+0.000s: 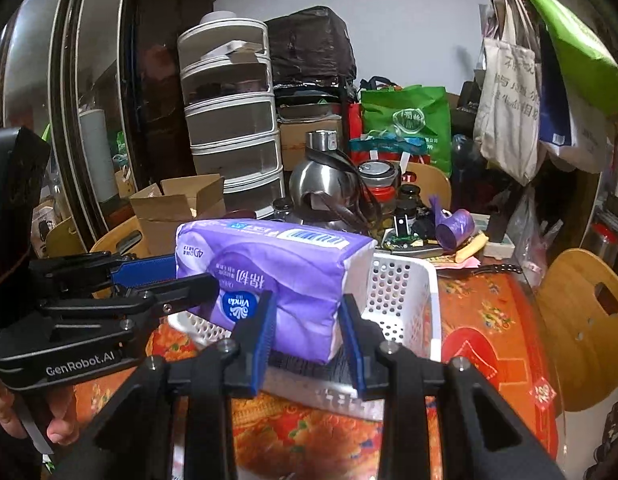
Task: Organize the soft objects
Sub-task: 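Carry the purple tissue pack into the white basket and release it, then move the left tool back toward the socks on the table, then grasp the white socks with the left tool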
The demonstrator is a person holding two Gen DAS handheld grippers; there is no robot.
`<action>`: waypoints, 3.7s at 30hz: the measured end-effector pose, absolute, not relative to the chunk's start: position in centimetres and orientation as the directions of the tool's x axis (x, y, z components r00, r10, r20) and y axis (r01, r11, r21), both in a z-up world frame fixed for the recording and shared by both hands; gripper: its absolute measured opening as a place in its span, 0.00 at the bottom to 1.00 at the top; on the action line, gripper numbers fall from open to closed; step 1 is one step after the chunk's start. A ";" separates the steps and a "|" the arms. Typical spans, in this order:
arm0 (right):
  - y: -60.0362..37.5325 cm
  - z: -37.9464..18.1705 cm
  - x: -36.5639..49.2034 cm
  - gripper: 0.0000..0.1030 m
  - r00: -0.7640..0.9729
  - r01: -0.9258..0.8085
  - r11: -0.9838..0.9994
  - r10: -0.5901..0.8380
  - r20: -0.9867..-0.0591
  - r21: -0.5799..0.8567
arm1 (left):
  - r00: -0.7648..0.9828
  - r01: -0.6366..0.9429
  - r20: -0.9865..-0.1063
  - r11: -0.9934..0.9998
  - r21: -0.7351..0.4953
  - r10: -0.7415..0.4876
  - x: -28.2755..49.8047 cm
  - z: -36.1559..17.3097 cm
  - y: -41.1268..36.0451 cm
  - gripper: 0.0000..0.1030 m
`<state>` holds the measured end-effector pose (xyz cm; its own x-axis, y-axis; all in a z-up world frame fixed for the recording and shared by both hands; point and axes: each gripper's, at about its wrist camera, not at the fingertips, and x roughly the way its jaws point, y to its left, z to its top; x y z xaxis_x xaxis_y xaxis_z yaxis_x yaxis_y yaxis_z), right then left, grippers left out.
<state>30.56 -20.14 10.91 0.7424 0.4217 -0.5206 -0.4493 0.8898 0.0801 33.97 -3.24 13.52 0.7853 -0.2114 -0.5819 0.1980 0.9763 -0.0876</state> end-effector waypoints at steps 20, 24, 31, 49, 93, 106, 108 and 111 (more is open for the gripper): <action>-20.9 5.9 35.8 0.77 0.711 -0.345 0.933 0.333 -0.619 0.105 | 0.747 0.056 -0.654 0.991 -0.120 -0.122 39.7 7.6 1.3 0.88; -20.5 6.0 35.1 0.77 0.708 -0.357 0.930 0.330 -0.625 0.087 | 0.739 0.067 -0.661 0.990 -0.123 -0.132 39.2 7.1 1.3 0.88; -20.4 6.4 33.5 0.77 0.710 -0.361 0.928 0.338 -0.618 0.093 | 0.747 0.077 -0.650 0.989 -0.125 -0.140 36.9 7.4 1.5 0.88; -16.5 0.1 16.5 0.77 0.666 -0.417 0.890 0.436 -0.605 0.183 | 0.769 -0.114 -0.639 0.978 -0.176 -0.025 15.2 2.6 10.9 0.88; -8.3 -0.7 12.1 0.09 0.631 -0.573 0.813 0.517 -0.579 0.103 | 0.808 0.074 -0.556 0.969 -0.235 -0.196 10.1 -2.2 10.4 0.10; -12.7 3.8 9.3 0.09 0.705 -0.546 0.833 0.514 -0.488 0.088 | 0.845 0.180 -0.461 0.956 -0.231 -0.270 7.9 3.7 7.4 0.10; -13.4 4.4 9.2 0.09 0.719 -0.536 0.840 0.505 -0.477 0.081 | 0.844 0.195 -0.454 0.952 -0.234 -0.285 8.2 4.5 6.9 0.10; -14.4 5.4 9.4 0.09 0.732 -0.526 0.847 0.498 -0.465 0.078 | 0.843 0.216 -0.446 0.949 -0.231 -0.300 8.7 5.7 5.9 0.10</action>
<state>9.37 -14.37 5.37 0.7322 0.4978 -0.4648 -0.5261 0.8468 0.0783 8.67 5.95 5.74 0.8433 -0.3002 -0.4457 0.2157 0.9488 -0.2309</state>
